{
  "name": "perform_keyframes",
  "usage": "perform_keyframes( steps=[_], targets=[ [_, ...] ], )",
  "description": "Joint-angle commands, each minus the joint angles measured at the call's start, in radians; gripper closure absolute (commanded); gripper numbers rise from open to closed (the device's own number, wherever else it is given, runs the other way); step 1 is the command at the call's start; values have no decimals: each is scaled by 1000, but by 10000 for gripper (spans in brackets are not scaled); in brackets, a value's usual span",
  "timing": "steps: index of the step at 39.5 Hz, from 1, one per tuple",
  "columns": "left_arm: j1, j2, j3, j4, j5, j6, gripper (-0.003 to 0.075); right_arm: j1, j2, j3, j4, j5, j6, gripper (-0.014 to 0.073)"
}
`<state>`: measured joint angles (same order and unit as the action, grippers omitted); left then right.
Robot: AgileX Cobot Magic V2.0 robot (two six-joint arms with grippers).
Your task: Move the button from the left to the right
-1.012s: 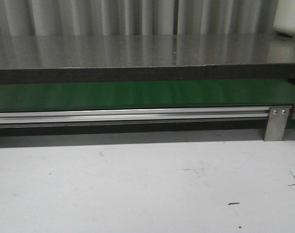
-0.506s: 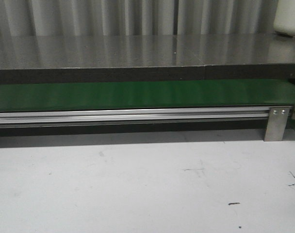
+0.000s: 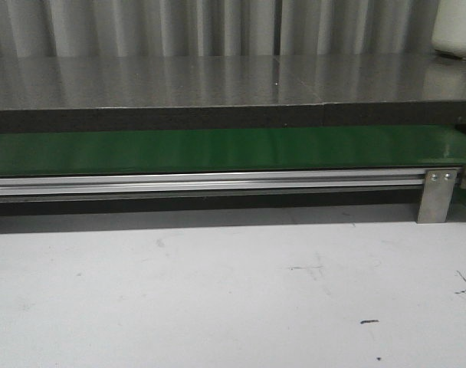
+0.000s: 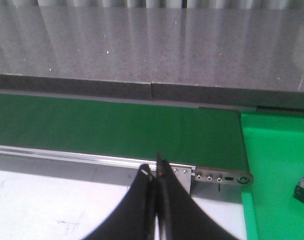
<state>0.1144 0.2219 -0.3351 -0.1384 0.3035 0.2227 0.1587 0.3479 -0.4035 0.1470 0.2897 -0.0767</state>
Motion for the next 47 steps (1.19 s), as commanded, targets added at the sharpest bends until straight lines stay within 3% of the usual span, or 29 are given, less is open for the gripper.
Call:
perform_keyframes(
  steps=[1,39,47],
  targets=[
    [-7,8,-25,-10,-79,-1,741,2,-21,-23,-3,-63,-10,663],
    [-7,8,-11,-3,-79,-2,741,2,-20,-23,-3,-62,-10,663],
    [-38,-42,76,116,-79,-199,741,2,-20,-23,-3,-62,-10,663]
  ],
)
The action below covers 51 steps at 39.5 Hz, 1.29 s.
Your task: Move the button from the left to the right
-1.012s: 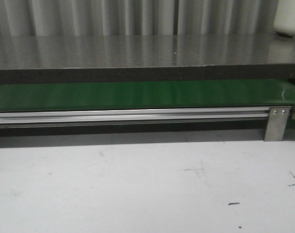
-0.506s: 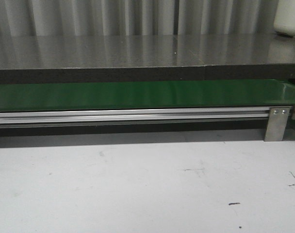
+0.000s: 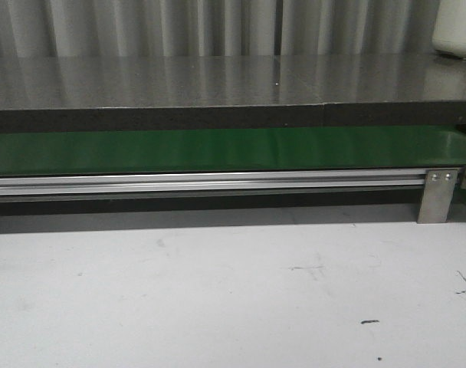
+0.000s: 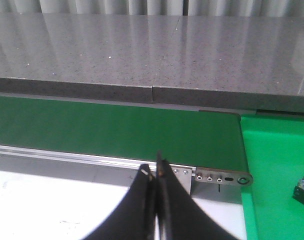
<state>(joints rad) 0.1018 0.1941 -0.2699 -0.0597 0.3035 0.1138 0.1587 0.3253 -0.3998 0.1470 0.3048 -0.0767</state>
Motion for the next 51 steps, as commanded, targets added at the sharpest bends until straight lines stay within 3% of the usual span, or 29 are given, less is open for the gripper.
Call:
perform_keyframes(
  steps=[1,10,20,51],
  targets=[
    [-38,-29,30,40,-79,-106,741,2,3,-26,-3,-78,-10,663],
    [-71,-225,200,41,-104,-149,741,2,3,-26,-3,-78,-10,663],
    [-71,-219,310,41,-209,-183,741,2,3,-26,-3,-77,-10,663],
    [-71,-217,307,41,-213,-183,741,2,3,-26,-3,-77,-10,663]
  ],
)
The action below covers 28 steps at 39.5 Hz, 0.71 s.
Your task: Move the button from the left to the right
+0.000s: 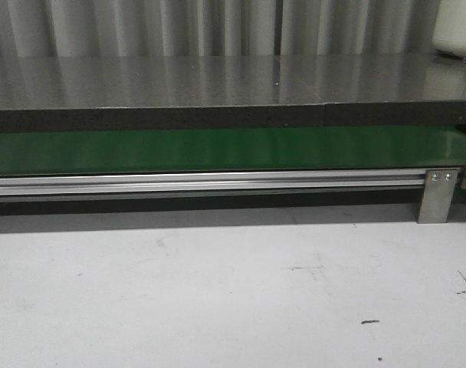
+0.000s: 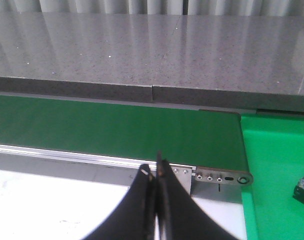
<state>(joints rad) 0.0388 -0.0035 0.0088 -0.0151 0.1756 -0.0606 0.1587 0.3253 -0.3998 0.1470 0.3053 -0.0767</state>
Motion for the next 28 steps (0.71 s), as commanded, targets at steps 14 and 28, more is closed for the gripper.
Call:
perform_keyframes(
  steps=[14,28],
  targets=[
    [-8,-19,28,-3,-85,-8,741,-44,-43,72,-5,-175,-12,663],
    [-8,-19,28,-3,-85,-8,741,-184,-336,403,-4,-244,-10,663]
  ],
)
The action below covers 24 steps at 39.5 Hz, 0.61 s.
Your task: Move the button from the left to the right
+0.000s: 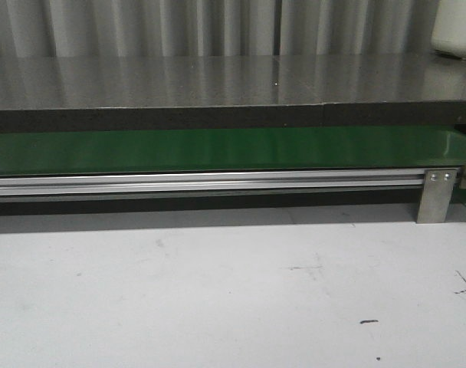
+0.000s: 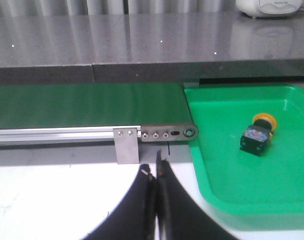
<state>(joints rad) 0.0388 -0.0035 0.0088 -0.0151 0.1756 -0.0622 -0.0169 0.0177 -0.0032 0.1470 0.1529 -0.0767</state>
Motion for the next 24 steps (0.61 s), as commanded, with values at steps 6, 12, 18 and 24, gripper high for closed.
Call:
perform_keyframes(
  steps=[6,12,18,24],
  targets=[
    [-8,-19,28,-3,-84,-7,741,-9,-46,22,-4,-49,1,663],
    [-8,-19,28,-3,-84,-7,741,-9,-46,22,-4,-37,1,663],
    [-8,-19,28,-3,-84,-7,741,-9,-46,21,-4,-37,1,663],
    [-8,-19,28,-3,-84,-7,741,-9,-46,21,-4,-37,1,663]
  ],
)
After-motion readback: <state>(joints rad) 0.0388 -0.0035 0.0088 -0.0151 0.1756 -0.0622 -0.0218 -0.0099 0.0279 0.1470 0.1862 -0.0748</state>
